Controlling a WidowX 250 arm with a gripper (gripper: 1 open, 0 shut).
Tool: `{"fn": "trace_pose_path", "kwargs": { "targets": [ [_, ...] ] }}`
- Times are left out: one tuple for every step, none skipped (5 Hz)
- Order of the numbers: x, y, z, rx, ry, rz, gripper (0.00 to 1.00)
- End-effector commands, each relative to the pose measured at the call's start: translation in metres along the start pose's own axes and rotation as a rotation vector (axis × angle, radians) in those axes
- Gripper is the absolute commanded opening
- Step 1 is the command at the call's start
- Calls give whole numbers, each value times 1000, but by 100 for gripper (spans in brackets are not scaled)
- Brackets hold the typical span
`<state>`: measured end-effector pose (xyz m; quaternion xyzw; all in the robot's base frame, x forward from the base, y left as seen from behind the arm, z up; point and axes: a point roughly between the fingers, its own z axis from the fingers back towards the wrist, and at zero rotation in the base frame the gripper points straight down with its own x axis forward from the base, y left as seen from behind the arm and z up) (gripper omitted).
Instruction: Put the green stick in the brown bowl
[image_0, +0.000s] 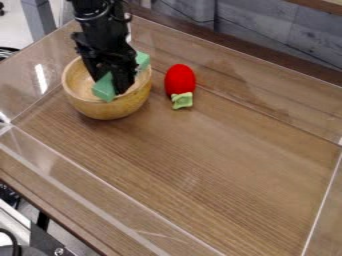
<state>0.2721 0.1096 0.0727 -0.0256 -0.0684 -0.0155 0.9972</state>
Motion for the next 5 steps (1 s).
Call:
{"fn": "trace_pose_path", "kwargs": {
  "targets": [
    [5, 1, 12, 12, -28, -23, 0],
    [7, 1, 18, 11, -29, -38, 0],
    [9, 1, 23, 16, -32, -16, 0],
    [11, 1, 27, 21, -35, 5, 0],
    [14, 8, 27, 11, -34, -62, 0]
  ]
}}
